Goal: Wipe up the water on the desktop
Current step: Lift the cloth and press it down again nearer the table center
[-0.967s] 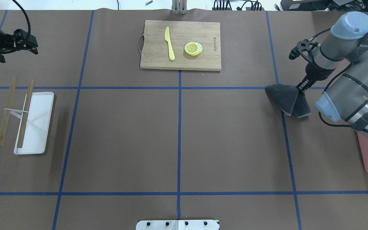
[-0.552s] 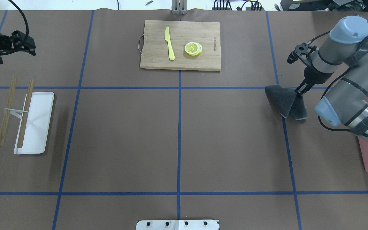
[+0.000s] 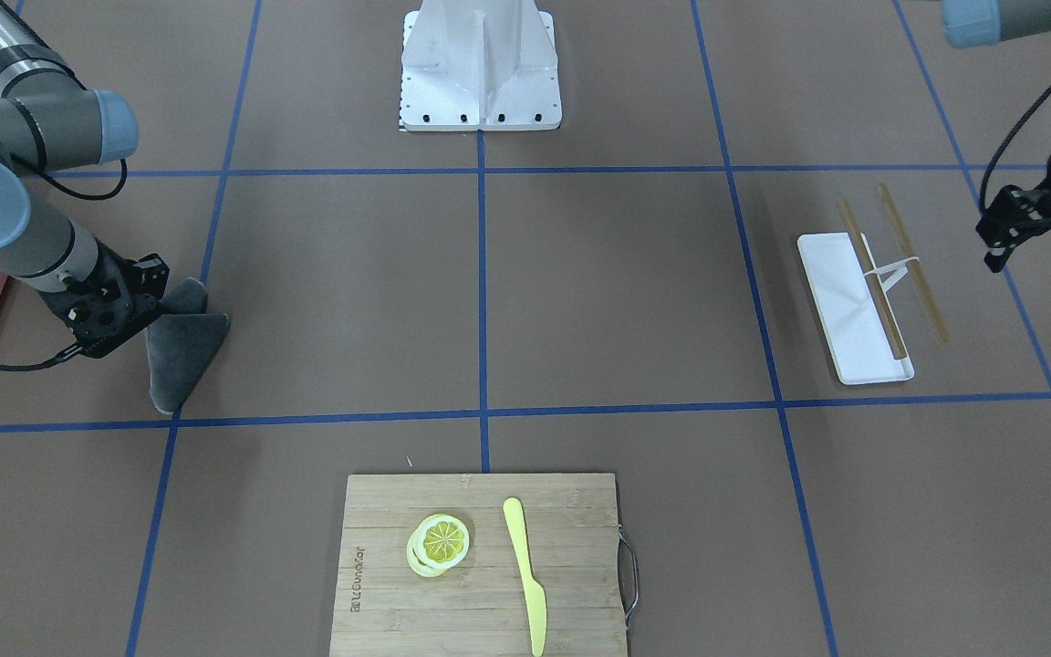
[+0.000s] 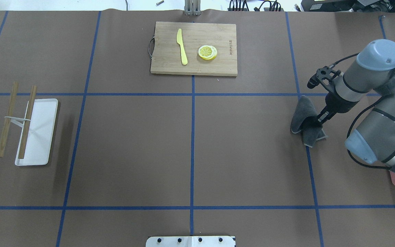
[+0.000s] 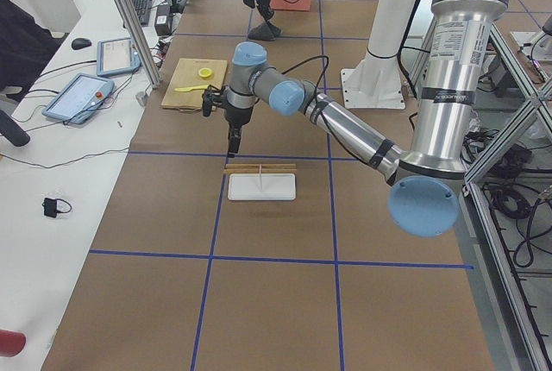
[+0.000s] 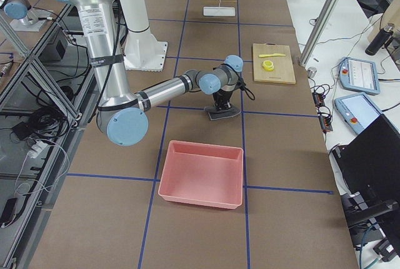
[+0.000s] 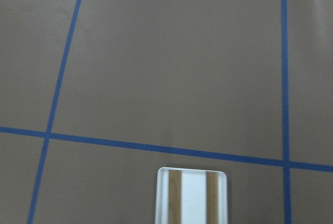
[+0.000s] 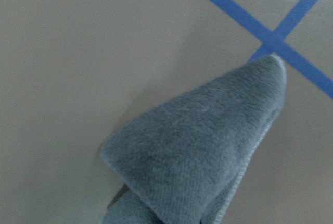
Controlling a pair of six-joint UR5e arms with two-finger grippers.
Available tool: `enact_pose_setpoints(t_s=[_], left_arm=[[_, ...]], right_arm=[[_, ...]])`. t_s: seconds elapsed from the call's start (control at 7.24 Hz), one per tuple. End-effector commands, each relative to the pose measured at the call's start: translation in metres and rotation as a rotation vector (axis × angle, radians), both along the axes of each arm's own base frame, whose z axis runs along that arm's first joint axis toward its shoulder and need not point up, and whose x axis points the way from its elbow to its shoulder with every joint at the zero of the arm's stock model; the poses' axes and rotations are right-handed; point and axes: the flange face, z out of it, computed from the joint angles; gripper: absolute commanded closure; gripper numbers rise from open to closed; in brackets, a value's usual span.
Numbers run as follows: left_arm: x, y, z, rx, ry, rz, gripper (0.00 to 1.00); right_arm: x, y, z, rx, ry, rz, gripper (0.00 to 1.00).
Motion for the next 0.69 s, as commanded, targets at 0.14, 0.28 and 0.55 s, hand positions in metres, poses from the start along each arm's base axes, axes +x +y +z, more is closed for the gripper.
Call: enact_pose_setpoints(t_s=[0.14,0.28,0.55], left_arm=[[-0.098,0.013,0.093,0.020,0.022,0.167,0.02],[-0.098,0.011,0.101,0.005,0.022,0.165,0.02],[-0.098,0.008,0.112,-0.011,0.021,0.166,0.02]], right_arm=[[-0.028,0.112,-0.046,-0.102,-0.028,-0.001,1.00],[-0.037,0.136,-0.055,-0.127,-0.032,-0.014,1.00],[-0.079,0.154,-0.075,-0.135,-0.019,0.008,1.00]])
